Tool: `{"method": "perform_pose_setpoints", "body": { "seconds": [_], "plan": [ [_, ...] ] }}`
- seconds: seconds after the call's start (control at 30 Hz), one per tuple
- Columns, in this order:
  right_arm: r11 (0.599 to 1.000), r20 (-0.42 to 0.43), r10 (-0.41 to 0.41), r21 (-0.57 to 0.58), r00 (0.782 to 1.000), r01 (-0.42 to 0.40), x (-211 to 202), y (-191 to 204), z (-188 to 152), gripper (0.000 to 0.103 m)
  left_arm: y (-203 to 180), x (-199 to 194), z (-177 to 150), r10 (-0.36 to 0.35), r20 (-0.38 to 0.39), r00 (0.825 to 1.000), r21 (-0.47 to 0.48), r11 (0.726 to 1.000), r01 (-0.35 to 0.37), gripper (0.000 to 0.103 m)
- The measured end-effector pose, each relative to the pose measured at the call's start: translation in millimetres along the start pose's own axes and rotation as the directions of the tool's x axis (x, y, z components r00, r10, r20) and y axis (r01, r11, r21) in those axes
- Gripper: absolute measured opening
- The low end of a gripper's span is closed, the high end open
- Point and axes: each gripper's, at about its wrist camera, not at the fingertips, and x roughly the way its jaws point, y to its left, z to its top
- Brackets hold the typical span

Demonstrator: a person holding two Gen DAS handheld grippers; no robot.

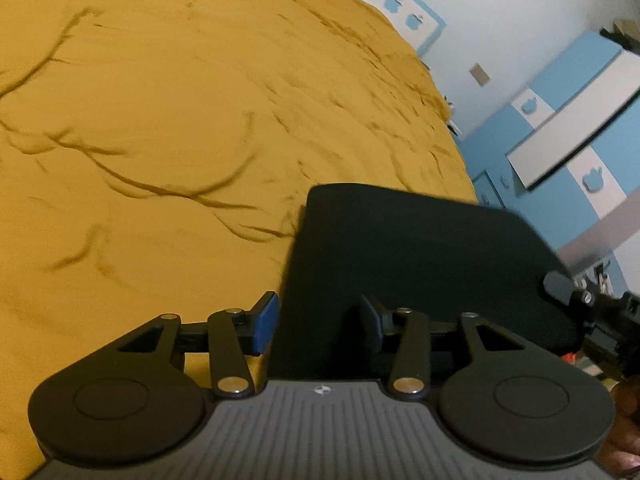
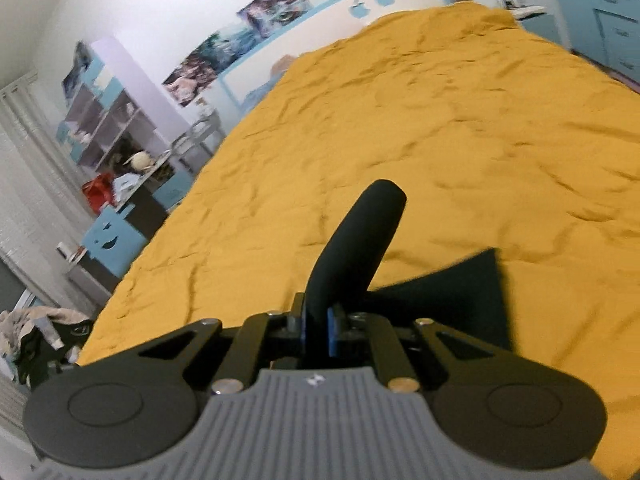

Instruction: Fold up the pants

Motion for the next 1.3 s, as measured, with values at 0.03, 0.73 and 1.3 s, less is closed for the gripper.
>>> {"method": "perform_pose_setpoints", "body": {
  "seconds": [0.03, 0.73, 1.3],
  "plan": [
    [1.0, -0.004, -0.008, 0.019, 1.0, 0.008, -2.9, -11.3, -2.0, 0.004, -3.6, 4.1, -1.6, -0.002, -0.009, 1.0, 0.01, 1.0, 0.003, 0.052],
    [0.898, 0.097, -0.17, -0.394, 0.981, 0.195, -5.5, -17.2, -68.5, 0.02, -1.8, 17.3, -16.5, 0.05, -0.057, 0.997, 0.049, 0.998, -0.047, 0.061],
    [0.831, 0.088, -0.202, -0.512, 0.975, 0.218, -29.2, -15.3, -85.3, 0.029, 7.8, 3.4, -13.0, 0.014, -0.029, 0.999, 0.008, 1.0, -0.013, 0.063]
  ]
}}
